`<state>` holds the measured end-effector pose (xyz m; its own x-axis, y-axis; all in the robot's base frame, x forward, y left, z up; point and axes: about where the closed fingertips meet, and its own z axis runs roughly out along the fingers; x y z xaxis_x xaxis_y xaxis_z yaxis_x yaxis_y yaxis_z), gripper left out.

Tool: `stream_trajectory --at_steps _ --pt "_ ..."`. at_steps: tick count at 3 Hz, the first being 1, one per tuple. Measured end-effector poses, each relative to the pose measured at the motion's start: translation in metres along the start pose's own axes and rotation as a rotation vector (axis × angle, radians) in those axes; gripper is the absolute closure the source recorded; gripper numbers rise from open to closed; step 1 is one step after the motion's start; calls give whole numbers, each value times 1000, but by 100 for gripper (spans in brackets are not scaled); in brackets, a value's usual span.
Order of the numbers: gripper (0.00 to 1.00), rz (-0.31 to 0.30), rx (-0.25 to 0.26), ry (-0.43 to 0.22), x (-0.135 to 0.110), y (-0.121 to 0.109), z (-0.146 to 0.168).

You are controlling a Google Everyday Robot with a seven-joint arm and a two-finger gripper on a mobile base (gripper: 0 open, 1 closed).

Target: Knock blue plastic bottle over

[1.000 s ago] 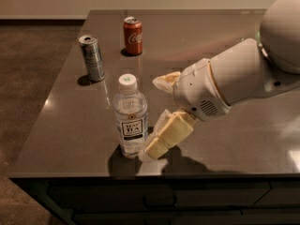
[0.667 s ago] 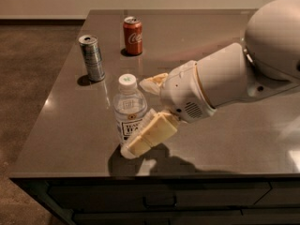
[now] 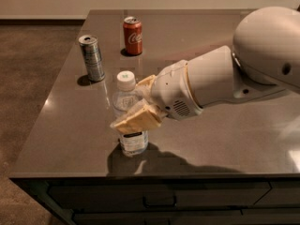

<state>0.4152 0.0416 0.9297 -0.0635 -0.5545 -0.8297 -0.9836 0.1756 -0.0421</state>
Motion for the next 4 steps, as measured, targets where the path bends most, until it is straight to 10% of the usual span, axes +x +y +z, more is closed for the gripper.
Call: stream_trajectory --at_steps 2,4 --pt "95 -20 46 71 -11 -31 -24" --pt "100 -125 111 370 -3 -70 -47"
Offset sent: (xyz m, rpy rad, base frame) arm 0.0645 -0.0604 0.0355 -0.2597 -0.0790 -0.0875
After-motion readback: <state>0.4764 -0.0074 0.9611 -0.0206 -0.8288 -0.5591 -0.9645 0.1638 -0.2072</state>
